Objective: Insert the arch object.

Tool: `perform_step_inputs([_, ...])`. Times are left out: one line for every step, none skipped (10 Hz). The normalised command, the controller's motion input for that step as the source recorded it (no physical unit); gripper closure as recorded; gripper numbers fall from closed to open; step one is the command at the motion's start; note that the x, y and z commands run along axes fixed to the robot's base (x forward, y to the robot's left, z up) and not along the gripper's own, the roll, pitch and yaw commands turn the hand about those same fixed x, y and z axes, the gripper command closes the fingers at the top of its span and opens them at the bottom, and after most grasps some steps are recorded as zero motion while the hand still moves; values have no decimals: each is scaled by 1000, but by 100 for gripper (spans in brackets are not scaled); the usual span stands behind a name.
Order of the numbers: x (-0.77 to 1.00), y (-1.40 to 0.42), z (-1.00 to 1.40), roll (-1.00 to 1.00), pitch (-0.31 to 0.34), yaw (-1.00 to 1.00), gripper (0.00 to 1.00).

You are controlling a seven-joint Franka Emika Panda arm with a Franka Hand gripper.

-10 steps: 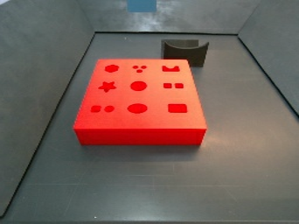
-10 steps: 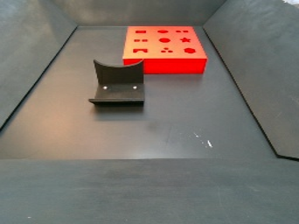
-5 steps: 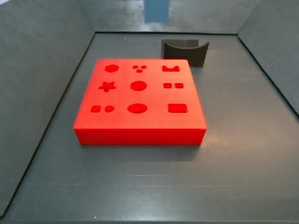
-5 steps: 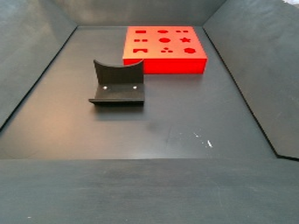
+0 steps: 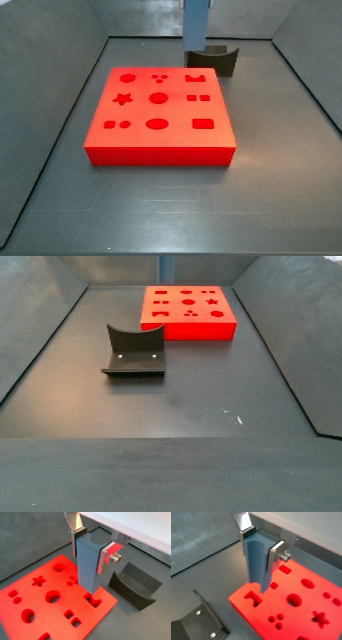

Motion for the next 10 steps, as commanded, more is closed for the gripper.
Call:
perform_step_inputs([617, 20, -477, 247, 141, 0, 100])
perform_step_inputs([609, 0, -460, 261, 106, 0, 100])
perform_step_inputs([531, 0, -463, 299, 116, -31, 100])
perform_step_inputs([300, 0, -354, 204, 83, -37, 100])
perform_step_inputs([0, 0, 0, 13, 0, 0, 100])
perform_step_inputs([0, 0, -60, 13, 0, 0, 100])
perform_step_inputs([-106, 0, -334, 71, 1, -31, 100])
perform_step_inputs([-66, 0, -440, 43, 0, -40, 100])
perform_step_inputs([0, 0, -409, 31, 0, -3, 100])
perform_step_inputs([0, 0, -360, 34, 0, 0, 100])
